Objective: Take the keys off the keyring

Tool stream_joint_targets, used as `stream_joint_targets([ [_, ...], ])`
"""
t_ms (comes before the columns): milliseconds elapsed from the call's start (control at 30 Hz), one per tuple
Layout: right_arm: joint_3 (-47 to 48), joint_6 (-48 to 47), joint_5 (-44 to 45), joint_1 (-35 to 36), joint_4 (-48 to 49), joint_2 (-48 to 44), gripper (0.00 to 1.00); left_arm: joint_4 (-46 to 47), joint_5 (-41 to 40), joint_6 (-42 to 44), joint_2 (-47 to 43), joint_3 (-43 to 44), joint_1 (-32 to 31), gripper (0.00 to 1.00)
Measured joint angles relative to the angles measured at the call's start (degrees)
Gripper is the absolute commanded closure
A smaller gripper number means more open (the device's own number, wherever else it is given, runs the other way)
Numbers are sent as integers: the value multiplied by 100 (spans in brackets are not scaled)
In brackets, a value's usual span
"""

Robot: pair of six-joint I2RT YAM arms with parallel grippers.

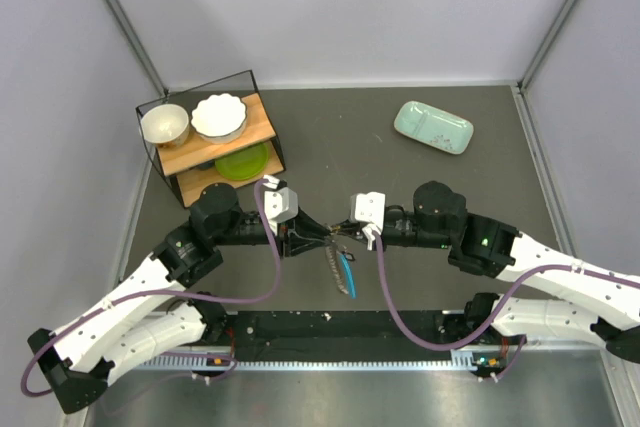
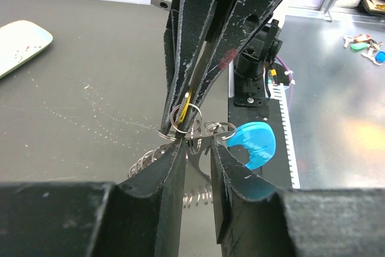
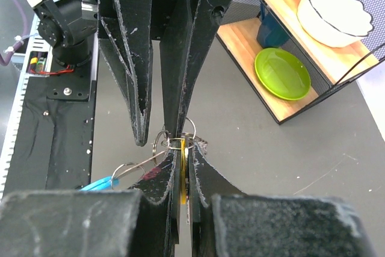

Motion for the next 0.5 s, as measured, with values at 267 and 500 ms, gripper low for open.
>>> stream_joint_targets([
  [267, -59, 2, 35, 0, 33, -9, 100, 33, 55, -133, 50, 0, -2, 66],
  [500, -59, 7, 35, -2, 81, -11, 100, 181, 63, -420, 109, -2, 24, 100],
])
